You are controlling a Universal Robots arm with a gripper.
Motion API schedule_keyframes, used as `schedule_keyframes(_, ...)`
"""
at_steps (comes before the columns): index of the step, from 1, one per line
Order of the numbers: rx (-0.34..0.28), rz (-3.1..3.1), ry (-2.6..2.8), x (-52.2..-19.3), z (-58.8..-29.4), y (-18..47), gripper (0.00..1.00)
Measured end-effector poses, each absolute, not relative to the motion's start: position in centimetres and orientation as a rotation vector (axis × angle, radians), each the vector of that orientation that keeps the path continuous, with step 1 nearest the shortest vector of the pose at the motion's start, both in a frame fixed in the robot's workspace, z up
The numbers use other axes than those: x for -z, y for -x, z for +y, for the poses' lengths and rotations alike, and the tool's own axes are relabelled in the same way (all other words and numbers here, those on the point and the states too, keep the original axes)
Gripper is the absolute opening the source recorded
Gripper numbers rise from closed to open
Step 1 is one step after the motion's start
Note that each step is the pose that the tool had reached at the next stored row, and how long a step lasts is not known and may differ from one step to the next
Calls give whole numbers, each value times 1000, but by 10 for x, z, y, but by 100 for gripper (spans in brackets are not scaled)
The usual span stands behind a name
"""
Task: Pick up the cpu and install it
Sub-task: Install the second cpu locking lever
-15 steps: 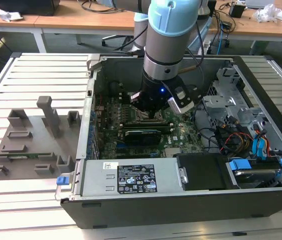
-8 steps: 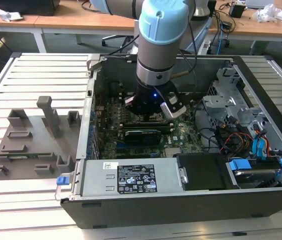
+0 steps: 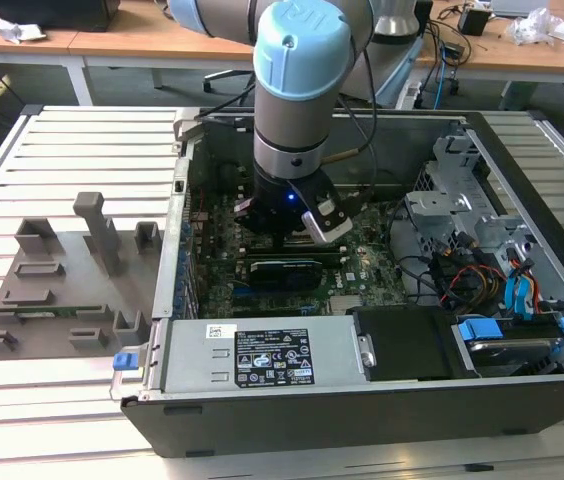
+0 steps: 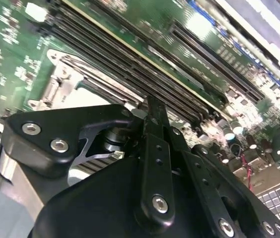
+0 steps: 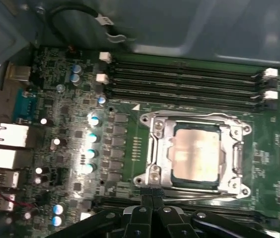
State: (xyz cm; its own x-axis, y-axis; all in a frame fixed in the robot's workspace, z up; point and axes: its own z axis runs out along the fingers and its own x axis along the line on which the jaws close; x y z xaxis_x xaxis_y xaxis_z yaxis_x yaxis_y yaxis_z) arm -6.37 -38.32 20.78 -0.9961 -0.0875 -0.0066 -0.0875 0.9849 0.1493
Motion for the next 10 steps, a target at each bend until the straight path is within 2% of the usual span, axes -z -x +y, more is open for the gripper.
schedule_keyframes(10, 265, -3127, -148, -201, -377, 76, 11)
